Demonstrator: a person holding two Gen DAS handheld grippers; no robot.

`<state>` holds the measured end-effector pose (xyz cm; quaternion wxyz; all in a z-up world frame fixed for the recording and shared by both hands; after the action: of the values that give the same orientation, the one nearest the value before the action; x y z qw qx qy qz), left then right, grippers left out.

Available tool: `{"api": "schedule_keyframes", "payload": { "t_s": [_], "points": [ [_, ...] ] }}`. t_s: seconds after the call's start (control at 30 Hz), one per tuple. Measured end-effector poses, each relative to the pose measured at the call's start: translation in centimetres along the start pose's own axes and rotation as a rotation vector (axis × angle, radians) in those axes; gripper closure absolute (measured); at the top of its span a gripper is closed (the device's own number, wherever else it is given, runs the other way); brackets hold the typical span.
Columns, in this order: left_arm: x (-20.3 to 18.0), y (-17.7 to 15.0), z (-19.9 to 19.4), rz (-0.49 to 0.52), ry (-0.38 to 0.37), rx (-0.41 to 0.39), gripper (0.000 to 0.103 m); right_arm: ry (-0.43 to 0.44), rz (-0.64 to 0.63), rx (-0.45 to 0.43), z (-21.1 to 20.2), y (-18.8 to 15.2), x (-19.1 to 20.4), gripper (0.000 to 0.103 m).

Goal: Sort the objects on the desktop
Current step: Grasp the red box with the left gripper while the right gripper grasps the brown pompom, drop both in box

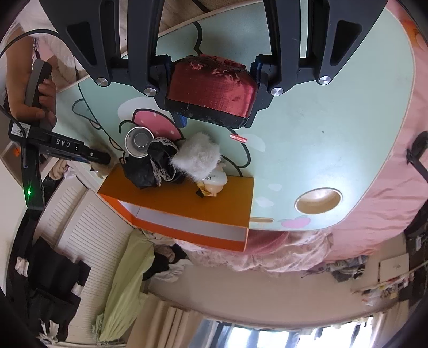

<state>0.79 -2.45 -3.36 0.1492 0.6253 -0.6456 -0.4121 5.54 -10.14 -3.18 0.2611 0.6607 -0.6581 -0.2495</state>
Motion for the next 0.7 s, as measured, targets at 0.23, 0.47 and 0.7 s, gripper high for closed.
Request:
{"api": "schedule_keyframes", "payload": {
  "t_s": [0.23, 0.47, 0.7],
  "points": [
    [-3.1, 4.5, -2.0, 0.036, -0.062, -0.075, 0.063, 0.086, -0.008, -0.219, -5.2, 3.2, 1.5, 0.068],
    [-4.5, 13.7, 2.3, -0.006, -0.047, -0.095, 0.063, 0.094, -0.023, -0.277, -2.6, 11.4, 3.9, 0.067],
    [-2.1, 12.7, 8.3, 0.087, 0.182, -0.071, 0.021, -0.052, -0.132, -0.112, 4.0, 9.3, 3.9, 0.039]
  ]
}}
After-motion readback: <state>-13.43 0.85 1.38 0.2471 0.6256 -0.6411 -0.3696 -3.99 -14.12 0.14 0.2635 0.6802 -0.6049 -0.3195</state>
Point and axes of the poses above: each gripper's, at about its wrist camera, not at the fingertips, and z roughly the way its jaws point, x to its left, y to its top, the point moved 8 cm from there along z, roughly the way its jaws point, and after that the axes turned 4 degrees about -z, right-handed, at the moved point
